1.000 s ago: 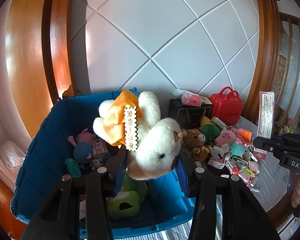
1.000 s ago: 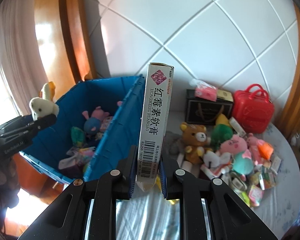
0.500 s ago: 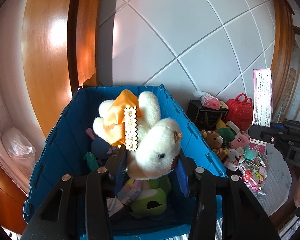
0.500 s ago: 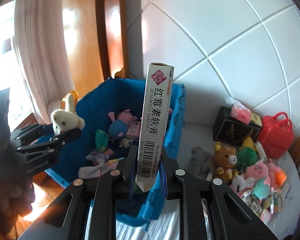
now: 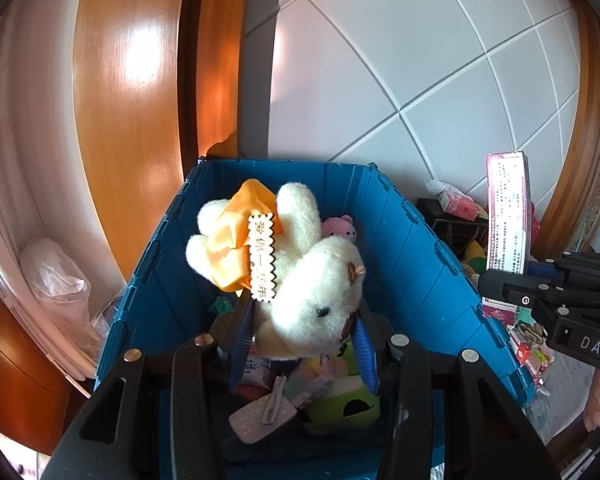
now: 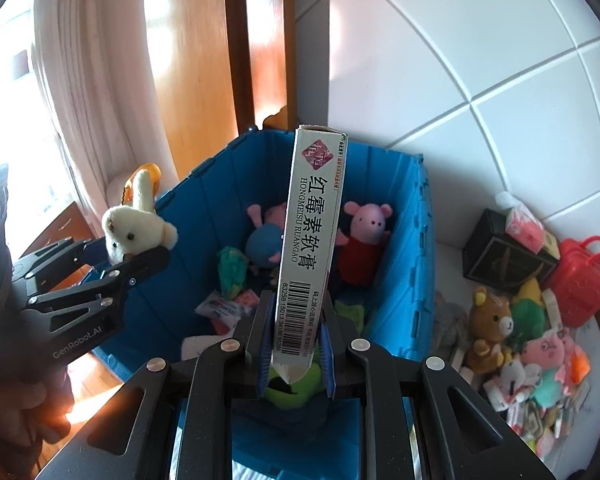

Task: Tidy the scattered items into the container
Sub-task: 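Open both tools to drop the bunny plush and medicine box into the crate, then move both tools back toward the pile on the bed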

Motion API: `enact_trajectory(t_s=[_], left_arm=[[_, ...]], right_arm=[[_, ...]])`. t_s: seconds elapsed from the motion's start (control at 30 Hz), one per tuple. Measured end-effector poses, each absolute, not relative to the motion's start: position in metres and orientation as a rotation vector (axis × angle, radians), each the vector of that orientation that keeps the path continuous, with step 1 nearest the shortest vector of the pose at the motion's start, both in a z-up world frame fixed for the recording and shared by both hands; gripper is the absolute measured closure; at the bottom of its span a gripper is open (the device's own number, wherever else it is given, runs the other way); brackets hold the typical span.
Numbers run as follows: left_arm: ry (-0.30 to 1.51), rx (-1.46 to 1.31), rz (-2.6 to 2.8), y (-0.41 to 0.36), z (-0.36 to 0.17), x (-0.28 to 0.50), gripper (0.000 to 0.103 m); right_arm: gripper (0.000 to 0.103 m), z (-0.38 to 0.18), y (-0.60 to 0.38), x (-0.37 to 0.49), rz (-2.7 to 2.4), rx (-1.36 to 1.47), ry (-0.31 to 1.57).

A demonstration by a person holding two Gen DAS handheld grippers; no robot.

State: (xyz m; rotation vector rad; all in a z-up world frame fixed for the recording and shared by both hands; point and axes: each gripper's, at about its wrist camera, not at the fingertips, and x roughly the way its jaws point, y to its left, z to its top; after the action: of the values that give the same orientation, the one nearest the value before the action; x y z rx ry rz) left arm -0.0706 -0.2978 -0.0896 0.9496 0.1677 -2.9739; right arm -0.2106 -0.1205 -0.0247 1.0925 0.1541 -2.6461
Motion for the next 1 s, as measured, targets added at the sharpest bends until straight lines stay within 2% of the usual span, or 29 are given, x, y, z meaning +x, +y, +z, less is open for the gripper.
enact_trajectory(t_s=[0.23, 0.3, 0.33, 0.37, 0.4, 0.43, 1.0], left_arm=[[0.171, 0.940, -2.950, -0.307, -0.090, -0.078, 0.059], [0.168, 0.915, -2.936, -0.308, -0.086, -0.079, 0.053], [0.168, 0.889, -2.925, -0.308, -0.084, -0.080, 0.041], [0.164, 0.872, -2.917, -0.309, -0.082, -0.081, 0.018], [0.161, 0.858, -2.914, -0.309, -0.081, -0.081, 0.006], [0.161, 0.844, -2.919, -0.309, -0.079, -0.081, 0.000], [0.140, 0.887, -2.952, -0.283, -0.081, -0.074, 0.000]], right_arm=[[0.083, -0.026, -0.128, -0.221, -2.644, 1.102, 0.157], [0.083, -0.025, -0.128, -0.222, -2.650, 1.092, 0.149], [0.076, -0.024, -0.128, -0.223, -2.656, 1.083, 0.148], [0.042, -0.024, -0.129, -0.224, -2.667, 1.079, 0.155], [0.018, -0.023, -0.127, -0.224, -2.676, 1.071, 0.147], [0.004, -0.022, -0.125, -0.223, -2.684, 1.051, 0.129], [0.002, -0.027, -0.094, -0.190, -2.711, 1.062, 0.089]])
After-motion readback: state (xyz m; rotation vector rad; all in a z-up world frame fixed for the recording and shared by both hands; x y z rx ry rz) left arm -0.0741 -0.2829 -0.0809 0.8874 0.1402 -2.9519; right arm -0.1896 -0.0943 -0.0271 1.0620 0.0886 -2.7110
